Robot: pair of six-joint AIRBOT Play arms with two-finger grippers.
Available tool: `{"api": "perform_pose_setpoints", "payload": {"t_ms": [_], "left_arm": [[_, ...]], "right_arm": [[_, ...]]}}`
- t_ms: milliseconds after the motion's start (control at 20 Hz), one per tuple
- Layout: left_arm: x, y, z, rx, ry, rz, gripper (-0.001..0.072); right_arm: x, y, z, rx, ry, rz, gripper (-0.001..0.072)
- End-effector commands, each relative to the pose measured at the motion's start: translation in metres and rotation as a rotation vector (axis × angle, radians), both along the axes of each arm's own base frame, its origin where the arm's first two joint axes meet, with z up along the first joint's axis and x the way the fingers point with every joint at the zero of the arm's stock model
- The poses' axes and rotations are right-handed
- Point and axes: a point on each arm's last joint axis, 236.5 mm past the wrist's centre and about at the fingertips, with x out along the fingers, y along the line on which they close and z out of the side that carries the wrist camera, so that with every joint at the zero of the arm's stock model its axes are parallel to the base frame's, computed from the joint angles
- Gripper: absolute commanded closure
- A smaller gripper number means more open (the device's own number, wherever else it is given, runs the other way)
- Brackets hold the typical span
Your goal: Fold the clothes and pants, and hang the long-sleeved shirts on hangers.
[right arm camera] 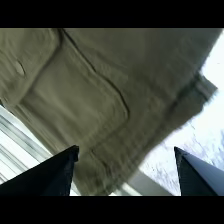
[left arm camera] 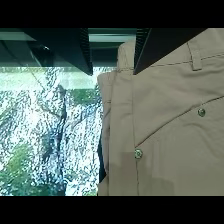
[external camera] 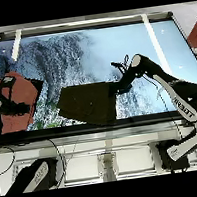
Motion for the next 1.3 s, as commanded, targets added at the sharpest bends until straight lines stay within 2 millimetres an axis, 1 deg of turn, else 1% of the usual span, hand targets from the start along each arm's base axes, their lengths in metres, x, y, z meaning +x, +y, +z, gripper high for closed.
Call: {"api": "perform_pose_setpoints", "payload": {"t_ms": [0,50,150,350,400,500,550,600,650,700,750,850,900,950,1000,1100,1150,1250], "left_arm": [[0.0,0.0,0.0,0.0,0.0,0.0,0.0392],[0.001,0.0,0.0,0.0,-0.001,0.0,0.0392],[0.001,0.0,0.0,-0.003,-0.003,0.0,0.0392],[0.002,0.0,0.0,-0.003,-0.007,-0.001,0.0392],[0.002,-0.001,0.0,-0.003,-0.007,0.0,0.0392],[0.002,-0.002,0.0,-0.009,-0.008,0.0,0.0392],[0.002,-0.002,0.0,-0.009,-0.009,0.0,0.0392],[0.002,-0.002,0.0,-0.009,-0.009,0.0,0.0392],[0.002,-0.002,0.0,-0.009,-0.009,0.0,0.0392],[0.002,-0.002,0.0,-0.009,-0.009,0.0,0.0392],[0.002,-0.002,0.0,-0.009,-0.009,0.0,0.0392],[0.003,-0.002,0.0,-0.008,-0.012,-0.001,0.0392],[0.003,-0.002,0.0,-0.008,-0.012,-0.001,0.0392],[0.003,-0.002,0.0,-0.008,-0.012,-0.001,0.0392],[0.003,-0.002,0.0,-0.008,-0.012,0.0,0.0392],[0.003,-0.002,0.0,-0.008,-0.011,0.0,0.0392],[0.003,-0.002,0.0,-0.008,-0.011,0.0,0.0392],[0.003,-0.002,0.0,-0.009,-0.011,0.0,0.0392]], "right_arm": [[-0.006,0.003,-0.031,0.044,0.031,-0.072,0.0031],[-0.008,0.003,-0.038,0.044,0.043,-0.083,0.0032],[-0.004,0.008,-0.042,0.062,0.048,-0.114,0.0033],[0.004,0.039,-0.034,0.19,0.045,-0.156,0.0047],[0.004,0.046,-0.037,0.199,0.049,-0.16,0.0077],[-0.004,0.061,-0.044,0.209,0.071,-0.149,0.0144],[-0.01,0.069,-0.047,0.215,0.087,-0.138,0.0201],[-0.015,0.077,-0.048,0.222,0.097,-0.126,0.0301],[-0.019,0.083,-0.048,0.227,0.09,-0.105,0.0464],[-0.021,0.087,-0.047,0.232,0.075,-0.078,0.0682],[-0.019,0.089,-0.044,0.237,0.067,-0.074,0.0692],[-0.003,0.084,-0.029,0.253,0.035,-0.072,0.0693],[0.01,0.073,-0.019,0.251,0.005,-0.074,0.0693],[0.024,0.056,-0.01,0.226,-0.017,-0.084,0.0693],[0.04,0.027,-0.003,0.171,-0.036,-0.108,0.0693],[0.063,-0.051,0.005,0.014,-0.046,-0.192,0.0693],[0.069,-0.095,0.008,-0.066,-0.047,-0.246,0.0693],[0.074,-0.19,0.017,-0.198,-0.061,-0.387,0.0693]]}}
